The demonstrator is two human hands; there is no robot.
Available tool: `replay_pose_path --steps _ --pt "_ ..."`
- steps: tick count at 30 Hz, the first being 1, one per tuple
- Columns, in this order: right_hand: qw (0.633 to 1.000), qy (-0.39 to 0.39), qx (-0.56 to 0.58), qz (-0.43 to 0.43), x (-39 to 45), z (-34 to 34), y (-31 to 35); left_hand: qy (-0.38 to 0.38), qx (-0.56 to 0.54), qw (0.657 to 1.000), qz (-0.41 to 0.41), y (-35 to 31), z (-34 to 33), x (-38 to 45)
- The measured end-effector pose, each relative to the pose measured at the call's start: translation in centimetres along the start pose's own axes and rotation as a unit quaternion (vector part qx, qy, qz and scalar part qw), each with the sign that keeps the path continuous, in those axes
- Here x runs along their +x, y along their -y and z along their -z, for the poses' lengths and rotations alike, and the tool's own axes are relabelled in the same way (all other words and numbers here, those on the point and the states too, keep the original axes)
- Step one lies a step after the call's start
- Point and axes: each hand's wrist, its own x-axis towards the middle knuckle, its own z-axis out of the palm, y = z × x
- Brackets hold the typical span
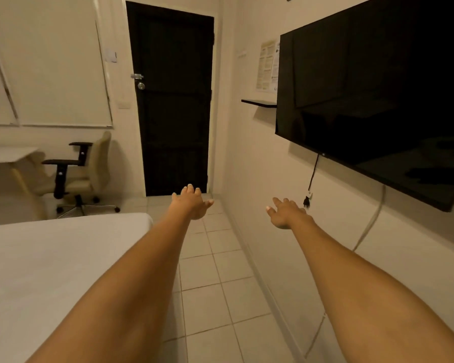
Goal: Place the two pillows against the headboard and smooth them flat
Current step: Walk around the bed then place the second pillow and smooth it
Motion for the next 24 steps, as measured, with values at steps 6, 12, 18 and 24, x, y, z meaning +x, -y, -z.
replay_pose_path --steps 6,12,18,24 --pt "0.998 -0.03 0.03 0.04 11.3 3.0 5.9 0.003 0.003 1.0 0.026 4.4 2.5 10.9" --pt "0.997 -0.035 0.028 0.061 20.4 4.6 10.1 0.001 0.007 0.999 0.048 7.8 4.1 18.6" --pt "0.993 -0.021 0.036 0.106 31.0 5.1 15.0 0.01 0.018 0.995 0.094 11.8 3.9 27.1" --pt "0.988 -0.006 0.035 0.15 42.9 5.3 18.6 0.002 0.018 0.991 0.135 13.9 4.8 38.0"
